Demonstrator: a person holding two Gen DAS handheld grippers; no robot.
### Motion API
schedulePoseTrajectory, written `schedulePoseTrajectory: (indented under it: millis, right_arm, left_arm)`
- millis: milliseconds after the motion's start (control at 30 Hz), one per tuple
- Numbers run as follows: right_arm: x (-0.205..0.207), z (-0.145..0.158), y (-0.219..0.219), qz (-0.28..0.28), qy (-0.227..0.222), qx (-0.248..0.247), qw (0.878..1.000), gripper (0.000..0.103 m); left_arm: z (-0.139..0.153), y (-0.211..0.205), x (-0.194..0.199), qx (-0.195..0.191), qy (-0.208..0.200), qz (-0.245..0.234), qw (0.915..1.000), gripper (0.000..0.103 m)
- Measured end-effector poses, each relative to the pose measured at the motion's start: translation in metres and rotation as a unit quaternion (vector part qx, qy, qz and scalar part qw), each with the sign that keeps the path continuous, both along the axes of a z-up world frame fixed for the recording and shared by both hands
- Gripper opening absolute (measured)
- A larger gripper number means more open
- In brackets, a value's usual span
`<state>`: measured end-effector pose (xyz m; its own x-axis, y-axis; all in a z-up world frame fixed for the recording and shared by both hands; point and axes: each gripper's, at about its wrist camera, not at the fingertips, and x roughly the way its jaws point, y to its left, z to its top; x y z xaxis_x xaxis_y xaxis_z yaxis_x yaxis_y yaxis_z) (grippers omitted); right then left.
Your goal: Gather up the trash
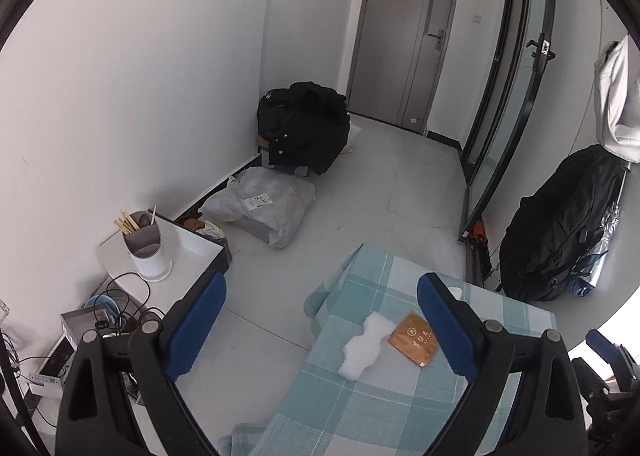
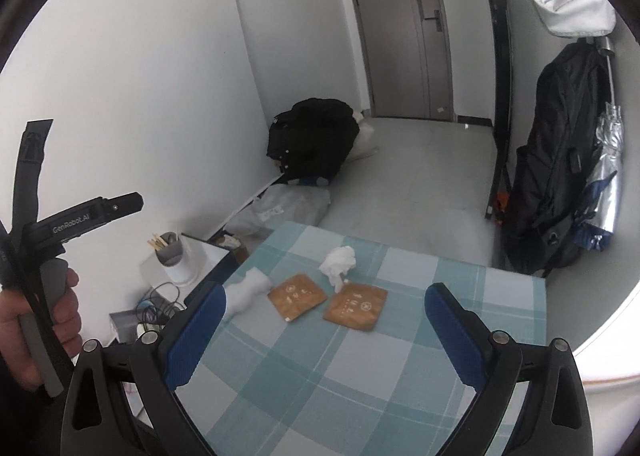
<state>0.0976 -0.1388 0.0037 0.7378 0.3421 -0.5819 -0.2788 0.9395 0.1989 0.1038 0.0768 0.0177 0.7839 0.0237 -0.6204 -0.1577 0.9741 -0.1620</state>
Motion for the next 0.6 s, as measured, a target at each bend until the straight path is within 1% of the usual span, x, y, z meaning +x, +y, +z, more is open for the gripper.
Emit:
schedulePoseTrajectory:
  millis: [67, 233, 333, 400, 500, 567, 600]
  right_arm:
    - [0.015, -0.003, 0.006, 0.007, 0.008, -0.003, 1.0, 0.101]
    - [0.05, -0.01, 0.02, 0.03, 0.009, -0.038, 0.999, 0.101]
    - [0.075, -0.019, 0.03, 0.057, 0.016, -0.057, 0.997, 0.1]
    - [0.093, -0.029, 0.037, 0.074, 0.025, -0.079, 0.994, 0.1]
    - [0.119, -0.051, 0.048, 0.099, 0.037, -0.117, 0.987, 0.1]
    - [0.133, -0.067, 0.053, 0.112, 0.053, -0.127, 0.984, 0.097]
    - [0.142, -0.077, 0.055, 0.115, 0.065, -0.132, 0.982, 0.092]
  left_arm:
    - [-0.001, 0.005, 0.002, -0.013, 0.011, 0.0, 0.9999, 0.095]
    - [-0.003, 0.011, 0.008, -0.018, 0.033, 0.004, 0.9993, 0.095]
    - [-0.006, 0.019, 0.009, -0.054, 0.03, 0.004, 0.9981, 0.095]
    - [-0.008, 0.02, 0.011, -0.059, 0.037, 0.002, 0.9975, 0.095]
    - [-0.011, 0.023, 0.014, -0.055, 0.05, 0.005, 0.9972, 0.095]
    - [-0.013, 0.025, 0.017, -0.059, 0.056, 0.007, 0.9967, 0.095]
    - [-0.014, 0.026, 0.019, -0.062, 0.058, 0.008, 0.9964, 0.095]
